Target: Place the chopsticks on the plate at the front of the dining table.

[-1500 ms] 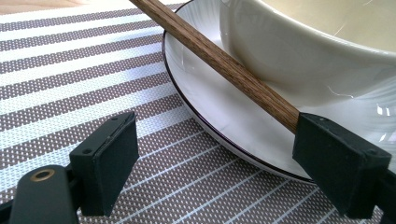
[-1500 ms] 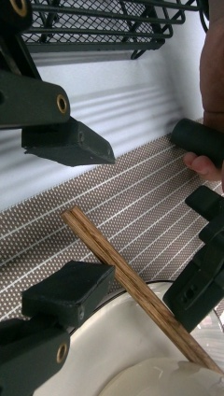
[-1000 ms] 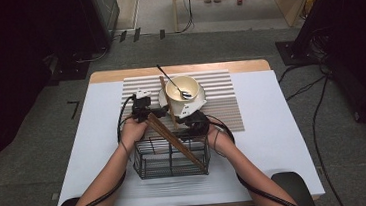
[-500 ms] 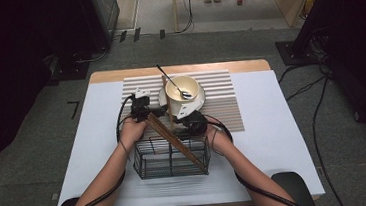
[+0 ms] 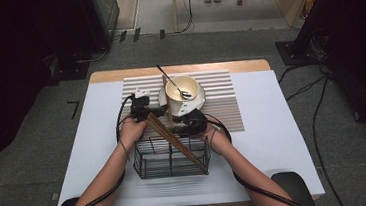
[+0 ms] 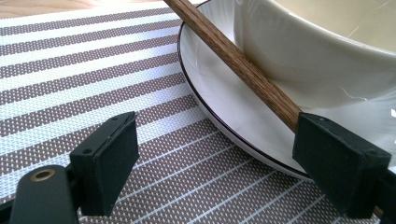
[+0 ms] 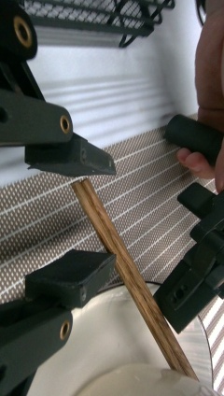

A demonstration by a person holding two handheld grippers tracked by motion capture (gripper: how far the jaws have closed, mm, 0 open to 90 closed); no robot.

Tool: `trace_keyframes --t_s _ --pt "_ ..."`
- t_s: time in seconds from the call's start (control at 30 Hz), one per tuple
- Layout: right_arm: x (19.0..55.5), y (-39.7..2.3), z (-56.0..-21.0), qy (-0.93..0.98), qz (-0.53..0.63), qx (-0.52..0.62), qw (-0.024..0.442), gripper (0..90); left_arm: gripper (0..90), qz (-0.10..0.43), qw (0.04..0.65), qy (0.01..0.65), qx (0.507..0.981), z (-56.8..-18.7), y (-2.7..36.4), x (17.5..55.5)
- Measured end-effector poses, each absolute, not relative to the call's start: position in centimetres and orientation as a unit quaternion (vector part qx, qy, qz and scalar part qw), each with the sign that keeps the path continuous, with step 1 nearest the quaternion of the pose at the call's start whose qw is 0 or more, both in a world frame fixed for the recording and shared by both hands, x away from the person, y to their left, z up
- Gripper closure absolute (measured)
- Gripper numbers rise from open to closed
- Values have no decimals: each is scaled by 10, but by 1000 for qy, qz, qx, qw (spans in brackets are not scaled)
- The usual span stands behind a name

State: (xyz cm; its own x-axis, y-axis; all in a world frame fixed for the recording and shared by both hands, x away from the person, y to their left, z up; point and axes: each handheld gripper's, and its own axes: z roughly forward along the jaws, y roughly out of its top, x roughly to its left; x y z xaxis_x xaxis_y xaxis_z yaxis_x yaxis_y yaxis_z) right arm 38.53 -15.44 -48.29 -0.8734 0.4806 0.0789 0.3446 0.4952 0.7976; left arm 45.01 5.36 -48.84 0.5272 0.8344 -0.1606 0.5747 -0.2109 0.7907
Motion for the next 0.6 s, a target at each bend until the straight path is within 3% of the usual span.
trace_keyframes --t_s 0.37,0.6 --pt "382 -160 -470 860 441 251 55 385 148 163 421 455 768 -481 58 449" --pt "382 -168 -464 855 443 264 54 360 148 145 425 445 774 -469 61 446"
